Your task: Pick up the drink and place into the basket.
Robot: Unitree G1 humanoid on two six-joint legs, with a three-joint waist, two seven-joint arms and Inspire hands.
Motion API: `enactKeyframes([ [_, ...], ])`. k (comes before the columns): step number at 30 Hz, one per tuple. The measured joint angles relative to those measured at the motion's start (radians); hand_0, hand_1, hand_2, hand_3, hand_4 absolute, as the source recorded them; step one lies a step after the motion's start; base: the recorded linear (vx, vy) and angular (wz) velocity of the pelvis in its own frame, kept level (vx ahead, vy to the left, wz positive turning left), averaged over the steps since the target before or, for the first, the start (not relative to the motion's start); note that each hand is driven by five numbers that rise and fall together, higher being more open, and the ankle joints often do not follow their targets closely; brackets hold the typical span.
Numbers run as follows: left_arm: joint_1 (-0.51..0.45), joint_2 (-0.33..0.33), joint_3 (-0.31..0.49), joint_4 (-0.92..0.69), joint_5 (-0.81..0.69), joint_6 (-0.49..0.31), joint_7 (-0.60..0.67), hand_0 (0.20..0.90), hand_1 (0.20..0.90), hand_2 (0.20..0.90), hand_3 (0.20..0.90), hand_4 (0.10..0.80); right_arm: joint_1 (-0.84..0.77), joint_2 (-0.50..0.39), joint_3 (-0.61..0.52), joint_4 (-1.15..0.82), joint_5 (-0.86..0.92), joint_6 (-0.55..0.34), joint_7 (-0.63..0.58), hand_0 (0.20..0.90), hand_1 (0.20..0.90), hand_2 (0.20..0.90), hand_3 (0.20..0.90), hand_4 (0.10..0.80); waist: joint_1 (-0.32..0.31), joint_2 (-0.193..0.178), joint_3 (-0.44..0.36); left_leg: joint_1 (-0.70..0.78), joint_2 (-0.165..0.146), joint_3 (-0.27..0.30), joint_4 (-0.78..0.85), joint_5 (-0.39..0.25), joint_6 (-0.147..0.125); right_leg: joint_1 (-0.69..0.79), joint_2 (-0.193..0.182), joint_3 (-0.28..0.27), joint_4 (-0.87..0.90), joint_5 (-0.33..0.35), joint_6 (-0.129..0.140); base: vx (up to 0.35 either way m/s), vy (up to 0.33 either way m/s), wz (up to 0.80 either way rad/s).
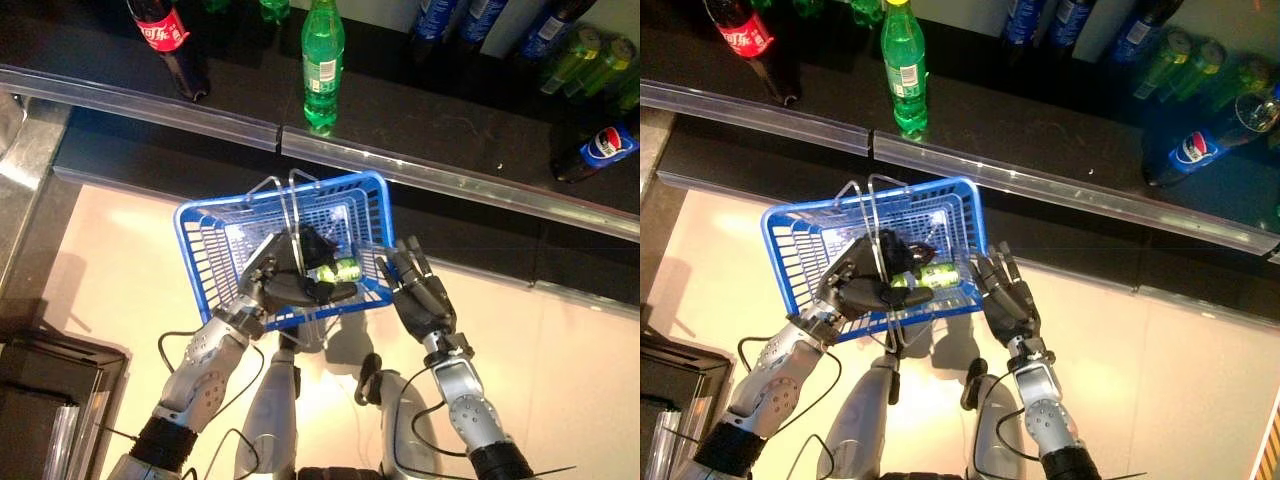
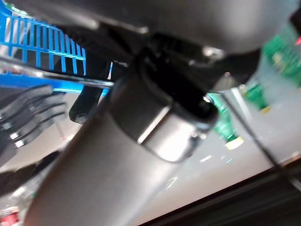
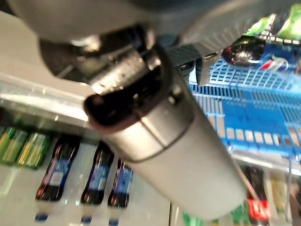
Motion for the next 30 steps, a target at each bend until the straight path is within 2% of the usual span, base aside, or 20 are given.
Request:
enactKeyframes([
  [4,0.082,-0.056,0.07,0.046,-0.06,-0.02,0.002,0.3,0.3,0.3,0.2,0.1,0.064,0.039,-0.021,-0.004,-0.002,0.014,0.094,0.9,0.9,0.9,0.9,0.8,-0.021,-0.016,-0.009,0.059,0.008,0.009,-0.04,0.0,0.0,0.056,0.013,0.004,-0.049,0.012,0.002,-0.002,-0.023,-0.09],
  [6,0.103,-0.06,0.106,0.093,-0.128,-0.032,-0.036,0.3,0.3,0.3,0.2,0.1,0.076,0.042,-0.051,0.01,-0.005,0.042,0.135,0.9,0.9,0.9,0.9,0.8,-0.023,-0.022,-0.012,0.073,0.016,0.02,-0.062,0.001,0.0,0.061,0.022,0.012,-0.069,0.022,0.0,-0.009,0.013,-0.21],
  [8,0.17,-0.065,0.22,0.196,-0.273,-0.023,-0.12,0.3,0.3,0.3,0.2,0.1,0.08,0.043,-0.13,0.056,-0.009,0.096,0.191,0.9,0.9,0.9,0.9,0.8,-0.031,-0.026,-0.019,0.114,0.026,0.043,-0.095,0.004,-0.004,0.089,0.031,0.028,-0.107,0.037,0.002,-0.006,-0.002,-0.38],
  [9,0.213,-0.078,0.279,0.218,-0.292,-0.013,-0.125,0.3,0.3,0.3,0.2,0.1,0.087,0.049,-0.178,0.079,-0.009,0.107,0.211,0.9,0.9,0.9,0.9,0.8,-0.036,-0.027,-0.021,0.132,0.028,0.052,-0.108,0.005,-0.004,0.105,0.033,0.028,-0.125,0.042,0.004,0.011,-0.016,-0.23],
  [11,0.284,-0.082,0.334,0.232,-0.302,-0.011,-0.125,0.3,0.3,0.3,0.2,0.1,0.124,0.049,-0.247,0.089,-0.01,0.109,0.214,0.9,0.9,0.9,0.9,0.8,-0.033,-0.025,-0.025,0.152,0.032,0.057,-0.128,0.005,-0.005,0.13,0.04,0.028,-0.162,0.051,0.007,0.031,-0.036,-0.1],
  [14,0.348,-0.105,0.342,0.232,-0.281,-0.01,-0.12,0.3,0.3,0.3,0.2,0.1,0.168,0.048,-0.276,0.121,-0.045,0.091,0.194,0.9,0.9,0.9,0.9,0.8,-0.023,-0.023,-0.06,0.191,0.036,0.066,-0.168,0.008,-0.006,0.177,0.052,0.029,-0.23,0.071,0.012,0.033,-0.057,-0.08],
  [17,0.341,-0.156,0.323,0.286,-0.244,-0.001,-0.085,0.3,0.3,0.3,0.2,0.1,0.156,0.051,-0.247,0.265,-0.133,0.075,0.124,0.9,0.9,0.9,0.9,0.8,-0.024,-0.019,-0.138,0.222,0.037,0.078,-0.206,0.009,-0.005,0.216,0.059,0.032,-0.296,0.092,0.018,0.031,-0.089,-0.11],
  [22,0.305,-0.198,0.327,0.636,-0.224,-0.048,0.033,0.3,0.3,0.3,0.2,0.1,0.143,0.05,-0.214,0.552,-0.342,0.051,-0.067,0.9,0.9,0.9,0.9,0.8,-0.05,0.019,-0.288,0.31,0.037,0.092,-0.276,0.009,-0.005,0.307,0.073,0.058,-0.408,0.124,0.027,-0.009,-0.131,-0.17],
  [24,0.306,-0.2,0.344,0.707,-0.225,-0.05,0.08,0.3,0.3,0.3,0.2,0.1,0.148,0.043,-0.214,0.592,-0.391,0.046,-0.117,0.9,0.9,0.9,0.9,0.8,-0.056,0.026,-0.303,0.322,0.039,0.091,-0.279,0.01,-0.006,0.325,0.077,0.061,-0.435,0.136,0.026,-0.012,-0.126,-0.1],
  [27,0.307,-0.203,0.335,0.849,-0.222,-0.056,0.147,0.3,0.3,0.3,0.2,0.1,0.146,0.032,-0.212,0.695,-0.486,0.03,-0.193,0.9,0.9,0.9,0.9,0.8,-0.061,0.031,-0.351,0.336,0.047,0.098,-0.299,0.012,-0.01,0.332,0.088,0.076,-0.467,0.147,0.024,-0.016,-0.216,-0.14],
  [30,0.304,-0.215,0.337,0.944,-0.204,-0.067,0.2,0.3,0.3,0.3,0.2,0.1,0.142,0.032,-0.189,0.787,-0.622,0.012,-0.225,0.9,0.9,0.9,0.9,0.8,-0.076,0.02,-0.398,0.353,0.064,0.115,-0.307,0.018,-0.02,0.334,0.106,0.092,-0.474,0.155,0.012,-0.028,-0.238,-0.22],
])
